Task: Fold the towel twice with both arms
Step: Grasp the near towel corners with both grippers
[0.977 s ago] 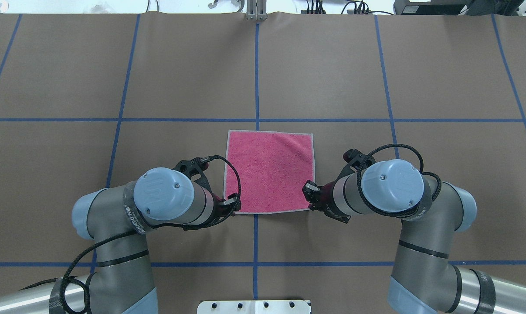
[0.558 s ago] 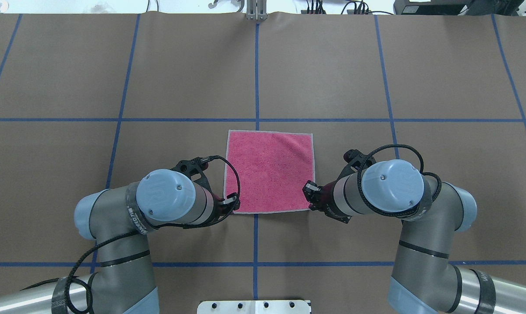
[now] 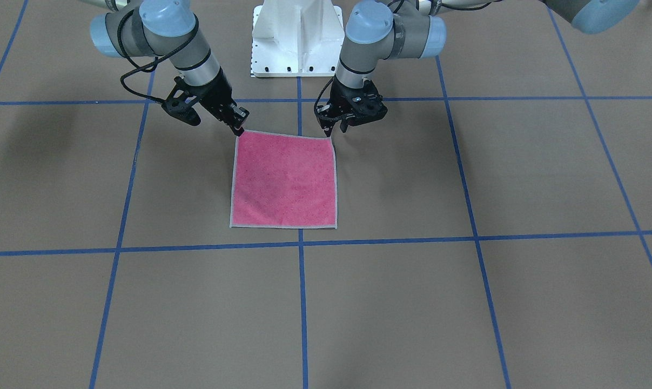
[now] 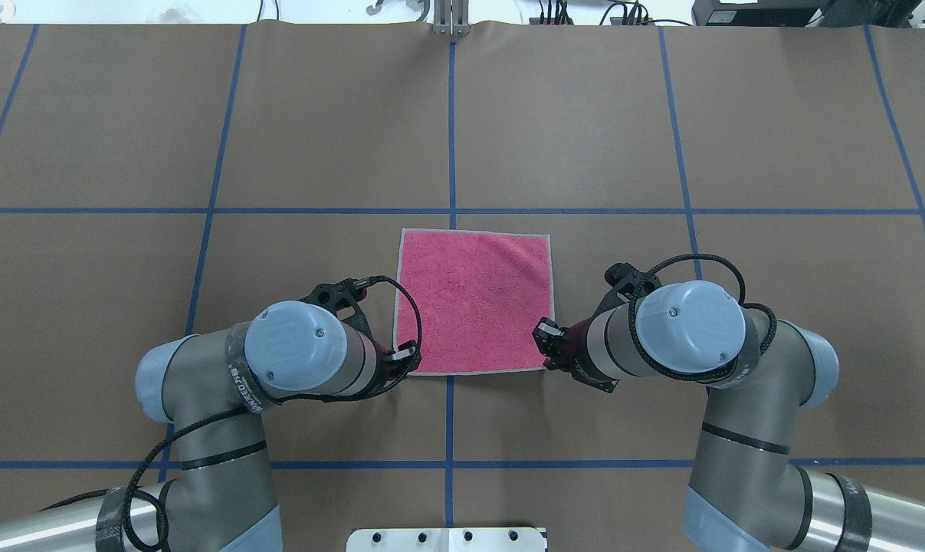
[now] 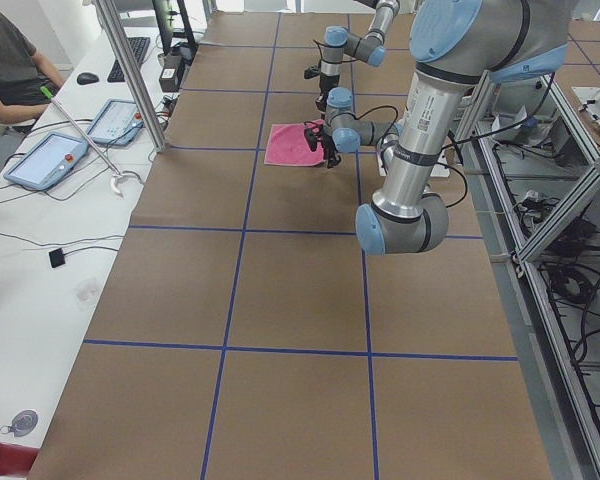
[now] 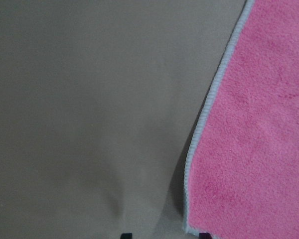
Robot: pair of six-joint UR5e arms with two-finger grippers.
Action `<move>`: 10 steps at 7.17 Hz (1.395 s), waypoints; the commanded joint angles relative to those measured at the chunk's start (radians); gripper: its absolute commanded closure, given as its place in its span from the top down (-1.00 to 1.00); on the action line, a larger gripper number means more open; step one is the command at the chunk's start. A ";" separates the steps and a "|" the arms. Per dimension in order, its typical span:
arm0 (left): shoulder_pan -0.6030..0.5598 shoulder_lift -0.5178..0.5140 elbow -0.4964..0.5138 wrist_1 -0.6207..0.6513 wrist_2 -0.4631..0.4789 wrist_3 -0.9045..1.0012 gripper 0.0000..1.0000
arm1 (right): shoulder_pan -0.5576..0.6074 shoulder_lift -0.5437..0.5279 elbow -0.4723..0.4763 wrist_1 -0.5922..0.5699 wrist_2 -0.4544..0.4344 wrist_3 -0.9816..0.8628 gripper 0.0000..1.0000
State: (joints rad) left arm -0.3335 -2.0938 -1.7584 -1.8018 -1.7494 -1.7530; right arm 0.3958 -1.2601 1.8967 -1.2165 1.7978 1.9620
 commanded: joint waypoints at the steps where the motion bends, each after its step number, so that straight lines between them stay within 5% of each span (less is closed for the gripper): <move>1: 0.001 -0.002 0.002 -0.002 0.001 0.006 -0.08 | 0.000 0.001 0.001 0.000 0.000 0.000 -1.00; 7: 0.011 -0.015 0.013 -0.013 0.057 0.036 -0.18 | 0.000 -0.001 -0.001 0.000 0.000 0.000 -1.00; 10: 0.016 -0.015 0.016 -0.011 0.057 0.036 -0.42 | 0.000 0.001 -0.001 0.000 -0.002 0.000 -1.00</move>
State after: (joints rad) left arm -0.3206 -2.1095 -1.7441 -1.8132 -1.6925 -1.7165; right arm 0.3958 -1.2601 1.8960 -1.2165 1.7965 1.9620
